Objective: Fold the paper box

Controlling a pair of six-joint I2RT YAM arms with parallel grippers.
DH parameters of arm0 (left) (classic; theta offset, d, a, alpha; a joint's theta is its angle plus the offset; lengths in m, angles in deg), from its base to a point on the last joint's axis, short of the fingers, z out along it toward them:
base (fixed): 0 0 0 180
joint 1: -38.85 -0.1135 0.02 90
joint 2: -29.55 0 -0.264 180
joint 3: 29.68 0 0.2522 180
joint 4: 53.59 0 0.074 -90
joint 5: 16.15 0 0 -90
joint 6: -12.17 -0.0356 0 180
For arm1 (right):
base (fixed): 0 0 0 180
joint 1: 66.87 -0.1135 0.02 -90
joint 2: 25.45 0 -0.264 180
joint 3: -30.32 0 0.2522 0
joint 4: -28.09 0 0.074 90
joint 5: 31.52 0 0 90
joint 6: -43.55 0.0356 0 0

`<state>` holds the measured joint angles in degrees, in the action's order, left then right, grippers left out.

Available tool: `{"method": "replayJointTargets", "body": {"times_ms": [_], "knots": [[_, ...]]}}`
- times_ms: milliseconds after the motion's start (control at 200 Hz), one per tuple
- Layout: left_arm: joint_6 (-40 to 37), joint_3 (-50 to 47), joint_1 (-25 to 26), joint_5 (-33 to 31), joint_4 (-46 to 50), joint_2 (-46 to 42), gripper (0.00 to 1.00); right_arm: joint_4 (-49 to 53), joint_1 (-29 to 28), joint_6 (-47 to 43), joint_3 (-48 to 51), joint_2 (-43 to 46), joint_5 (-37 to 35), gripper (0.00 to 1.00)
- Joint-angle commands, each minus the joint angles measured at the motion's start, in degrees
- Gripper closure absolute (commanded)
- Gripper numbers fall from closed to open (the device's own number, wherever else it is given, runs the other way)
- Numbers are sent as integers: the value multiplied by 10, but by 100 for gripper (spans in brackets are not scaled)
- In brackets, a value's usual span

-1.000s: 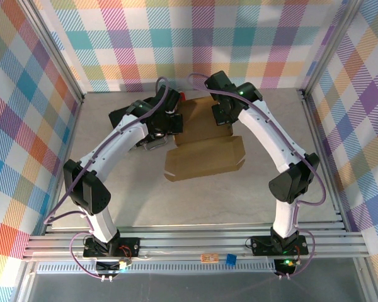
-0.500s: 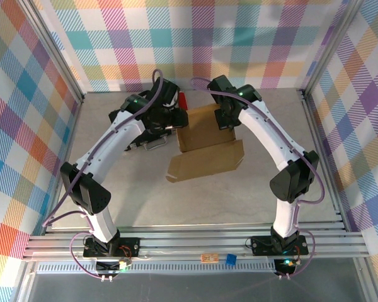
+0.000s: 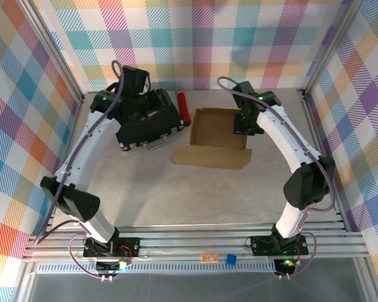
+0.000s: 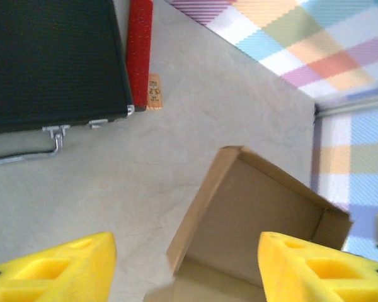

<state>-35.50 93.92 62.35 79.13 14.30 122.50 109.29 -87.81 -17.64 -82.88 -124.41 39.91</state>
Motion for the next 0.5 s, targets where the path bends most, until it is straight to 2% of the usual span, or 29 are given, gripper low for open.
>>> {"method": "replayJointTargets", "body": {"times_ms": [0, 105, 280, 335, 375, 450, 495], "knots": [[99, 9, 1, -14, 51, -15, 43, -31, 33, 125, 46, 40, 48, 100], [163, 6, 11, -46, 105, -24, 47, -62, 45, 227, 117, 66, 68, 100], [221, -57, 52, -51, 51, -60, 46, -166, 49, 479, 286, 111, 154, 100], [210, -72, 66, -24, 12, -57, 46, -189, 46, 560, 330, 117, 179, 100], [192, -89, 78, 9, -37, -54, 50, -209, 43, 604, 354, 120, 192, 100], [146, -98, 102, 45, -82, -42, 52, -224, 38, 647, 371, 122, 197, 100], [98, -94, 117, 52, -72, -32, 52, -211, 37, 662, 362, 119, 188, 100]]}}
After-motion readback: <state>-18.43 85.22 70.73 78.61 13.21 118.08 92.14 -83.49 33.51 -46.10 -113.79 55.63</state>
